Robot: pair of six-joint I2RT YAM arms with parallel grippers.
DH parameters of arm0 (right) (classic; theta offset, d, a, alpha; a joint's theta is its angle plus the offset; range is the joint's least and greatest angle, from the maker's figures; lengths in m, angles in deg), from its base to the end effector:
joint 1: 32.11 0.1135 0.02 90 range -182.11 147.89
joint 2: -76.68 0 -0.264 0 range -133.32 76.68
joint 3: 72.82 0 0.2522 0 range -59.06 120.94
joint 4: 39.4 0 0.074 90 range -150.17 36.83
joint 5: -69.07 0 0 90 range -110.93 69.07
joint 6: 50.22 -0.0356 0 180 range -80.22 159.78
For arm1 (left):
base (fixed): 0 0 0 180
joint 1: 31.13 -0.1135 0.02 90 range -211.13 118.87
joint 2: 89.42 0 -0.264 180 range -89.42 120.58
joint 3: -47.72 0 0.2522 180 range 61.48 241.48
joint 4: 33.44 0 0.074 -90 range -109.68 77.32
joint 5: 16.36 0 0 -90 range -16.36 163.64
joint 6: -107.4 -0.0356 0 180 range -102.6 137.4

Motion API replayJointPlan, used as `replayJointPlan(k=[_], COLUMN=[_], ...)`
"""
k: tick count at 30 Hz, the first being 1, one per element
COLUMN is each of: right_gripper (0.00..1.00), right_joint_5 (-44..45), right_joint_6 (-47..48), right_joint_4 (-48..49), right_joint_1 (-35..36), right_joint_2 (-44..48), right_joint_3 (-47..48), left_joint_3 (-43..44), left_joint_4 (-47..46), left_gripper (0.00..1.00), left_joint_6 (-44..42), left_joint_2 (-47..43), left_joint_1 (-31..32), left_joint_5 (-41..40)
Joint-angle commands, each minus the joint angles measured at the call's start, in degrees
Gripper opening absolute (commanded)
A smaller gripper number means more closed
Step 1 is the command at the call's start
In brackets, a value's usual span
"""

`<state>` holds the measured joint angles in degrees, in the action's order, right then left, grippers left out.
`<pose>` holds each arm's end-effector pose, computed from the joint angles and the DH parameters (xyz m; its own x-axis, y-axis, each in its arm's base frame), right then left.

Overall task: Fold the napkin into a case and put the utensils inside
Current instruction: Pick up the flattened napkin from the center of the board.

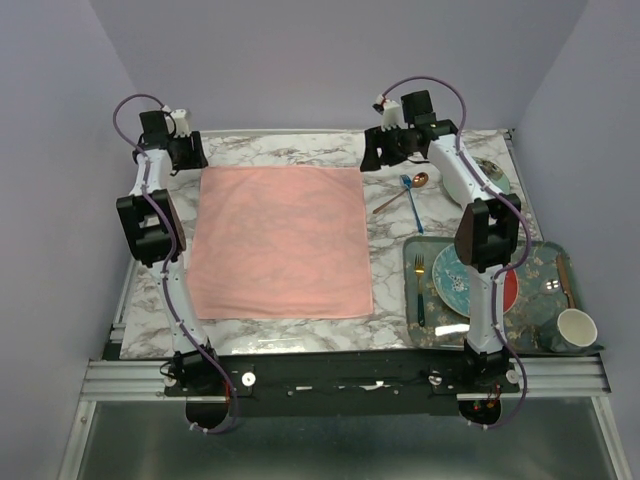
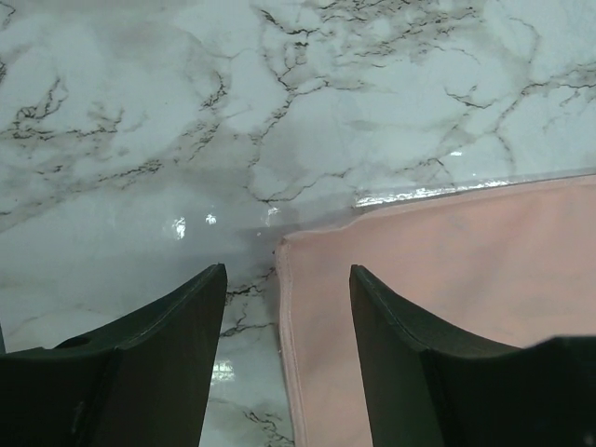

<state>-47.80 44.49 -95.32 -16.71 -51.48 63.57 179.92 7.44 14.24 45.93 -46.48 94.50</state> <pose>0.4815 0.1493 0.2790 -0.6670 -0.2597 -0.6983 -0.5870 0.7605 0.2778 0.5210 0.1299 0.2106 -0.6692 -0.1303 -0.7315 0.0365 0.9776 -0.2075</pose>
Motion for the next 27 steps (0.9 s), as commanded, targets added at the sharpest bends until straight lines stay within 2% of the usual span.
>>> replayJointPlan(k=[1, 7, 16, 24, 25, 27], right_gripper=[0.74, 0.74, 0.74, 0.74, 0.74, 0.74], right_joint_5=[-0.99, 0.15, 1.82, 1.56, 1.65, 1.56], right_joint_6=[0.56, 1.44, 2.32, 2.58, 2.67, 2.93], right_joint_4=[-1.09, -1.00, -1.35, -1.71, -1.79, -1.88], right_joint_1=[-0.02, -0.02, -0.02, -0.02, -0.02, -0.02], right_joint_2=[1.68, 2.39, 2.48, 2.39, 2.47, 2.65], right_joint_3=[-0.99, -1.69, -2.22, -1.95, -2.13, -2.22], left_joint_3=[6.62, 15.68, 12.61, 14.72, 14.81, 14.99], left_joint_4=[1.53, 6.98, 8.66, 8.13, 8.22, 8.22], left_gripper=[0.65, 0.66, 0.60, 0.39, 0.32, 0.26], left_joint_6=[-3.87, -5.80, -10.64, -11.43, -11.69, -12.66], left_joint_2=[4.65, 10.98, 10.81, 11.43, 11.43, 11.17], left_joint_1=[0.06, 0.06, 0.06, 0.15, 0.06, 0.32], left_joint_5=[4.88, 4.71, 7.79, 10.68, 11.82, 12.71])
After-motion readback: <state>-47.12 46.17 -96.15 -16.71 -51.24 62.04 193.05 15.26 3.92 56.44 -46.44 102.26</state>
